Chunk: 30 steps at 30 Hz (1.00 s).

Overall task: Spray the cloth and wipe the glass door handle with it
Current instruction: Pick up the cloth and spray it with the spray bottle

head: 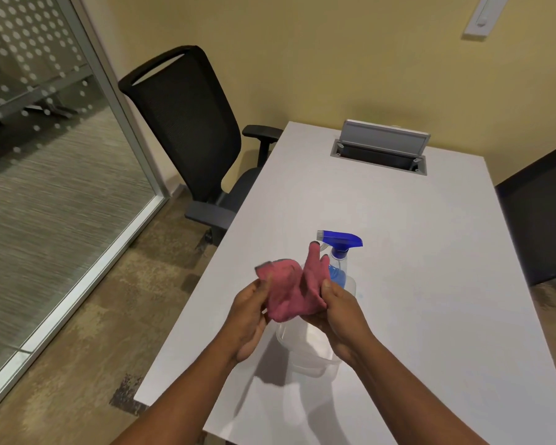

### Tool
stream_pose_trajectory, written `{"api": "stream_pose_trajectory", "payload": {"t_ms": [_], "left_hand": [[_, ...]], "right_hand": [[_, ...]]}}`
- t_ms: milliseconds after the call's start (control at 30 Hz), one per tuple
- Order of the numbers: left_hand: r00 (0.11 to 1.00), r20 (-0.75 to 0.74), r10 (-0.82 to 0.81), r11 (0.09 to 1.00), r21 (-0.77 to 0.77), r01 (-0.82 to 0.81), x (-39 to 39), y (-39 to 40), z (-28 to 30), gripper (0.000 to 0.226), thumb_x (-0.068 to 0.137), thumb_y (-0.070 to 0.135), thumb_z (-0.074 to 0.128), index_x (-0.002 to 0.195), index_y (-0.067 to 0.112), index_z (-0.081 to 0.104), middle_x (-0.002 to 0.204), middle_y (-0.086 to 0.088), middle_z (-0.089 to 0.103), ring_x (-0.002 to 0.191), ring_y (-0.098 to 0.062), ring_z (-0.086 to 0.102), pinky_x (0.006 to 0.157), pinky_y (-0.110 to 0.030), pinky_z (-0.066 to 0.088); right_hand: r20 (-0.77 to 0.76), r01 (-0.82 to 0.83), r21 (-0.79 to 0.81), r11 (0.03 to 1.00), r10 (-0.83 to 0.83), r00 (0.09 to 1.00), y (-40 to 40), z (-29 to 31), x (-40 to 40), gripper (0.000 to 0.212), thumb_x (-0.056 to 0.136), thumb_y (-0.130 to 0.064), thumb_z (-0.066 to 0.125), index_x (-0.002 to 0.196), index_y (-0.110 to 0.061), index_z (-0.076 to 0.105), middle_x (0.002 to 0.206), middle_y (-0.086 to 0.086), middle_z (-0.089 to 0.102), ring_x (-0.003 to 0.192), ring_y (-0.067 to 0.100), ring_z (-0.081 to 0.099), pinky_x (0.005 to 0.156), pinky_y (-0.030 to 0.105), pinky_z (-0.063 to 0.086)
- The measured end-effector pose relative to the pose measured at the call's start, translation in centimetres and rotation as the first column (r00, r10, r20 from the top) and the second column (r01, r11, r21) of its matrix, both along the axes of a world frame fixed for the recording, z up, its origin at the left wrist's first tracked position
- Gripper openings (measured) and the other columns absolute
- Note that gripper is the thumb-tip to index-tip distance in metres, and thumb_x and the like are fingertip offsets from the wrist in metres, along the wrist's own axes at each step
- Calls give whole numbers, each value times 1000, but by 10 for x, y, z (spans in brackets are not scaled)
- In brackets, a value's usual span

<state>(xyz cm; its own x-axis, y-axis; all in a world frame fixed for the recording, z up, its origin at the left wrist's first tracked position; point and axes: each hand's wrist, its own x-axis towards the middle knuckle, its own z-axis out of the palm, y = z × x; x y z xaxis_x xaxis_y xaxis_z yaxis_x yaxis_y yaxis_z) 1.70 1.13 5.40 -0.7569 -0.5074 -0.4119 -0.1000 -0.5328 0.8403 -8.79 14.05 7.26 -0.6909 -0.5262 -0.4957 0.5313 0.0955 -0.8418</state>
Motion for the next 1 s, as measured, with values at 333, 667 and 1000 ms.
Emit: {"api": "stream_pose_trajectory", "payload": {"t_ms": [333, 667, 1000], "left_hand": [[952, 9, 306, 867, 410, -282, -10, 14, 2, 23, 101, 25, 56, 119, 15, 65, 102, -11, 76, 97, -28, 71, 82, -35, 59], [961, 38, 275, 801, 543, -251, -15, 23, -6, 34, 101, 30, 52, 124, 8, 63, 103, -17, 77, 97, -35, 69, 84, -49, 55], [965, -53, 258, 771, 613, -173, -12, 13, 4, 39, 103, 32, 48, 129, 7, 63, 116, -18, 74, 110, -35, 66, 94, -51, 51]], "right_hand": [[222, 139, -212, 967, -91, 971, 1, 1, 14, 30, 103, -23, 50, 131, -20, 61, 124, 12, 70, 110, 28, 70, 85, 44, 59], [319, 139, -122, 983, -94, 943, 28, -17, 28, 28, 99, -15, 48, 118, -7, 67, 107, 16, 74, 98, 34, 70, 84, 48, 59], [-2, -14, 320, 947, 16, 1000, 57, -48, -22, 25, 95, -28, 60, 111, -10, 67, 106, 14, 73, 85, 25, 69, 70, 33, 55]]}}
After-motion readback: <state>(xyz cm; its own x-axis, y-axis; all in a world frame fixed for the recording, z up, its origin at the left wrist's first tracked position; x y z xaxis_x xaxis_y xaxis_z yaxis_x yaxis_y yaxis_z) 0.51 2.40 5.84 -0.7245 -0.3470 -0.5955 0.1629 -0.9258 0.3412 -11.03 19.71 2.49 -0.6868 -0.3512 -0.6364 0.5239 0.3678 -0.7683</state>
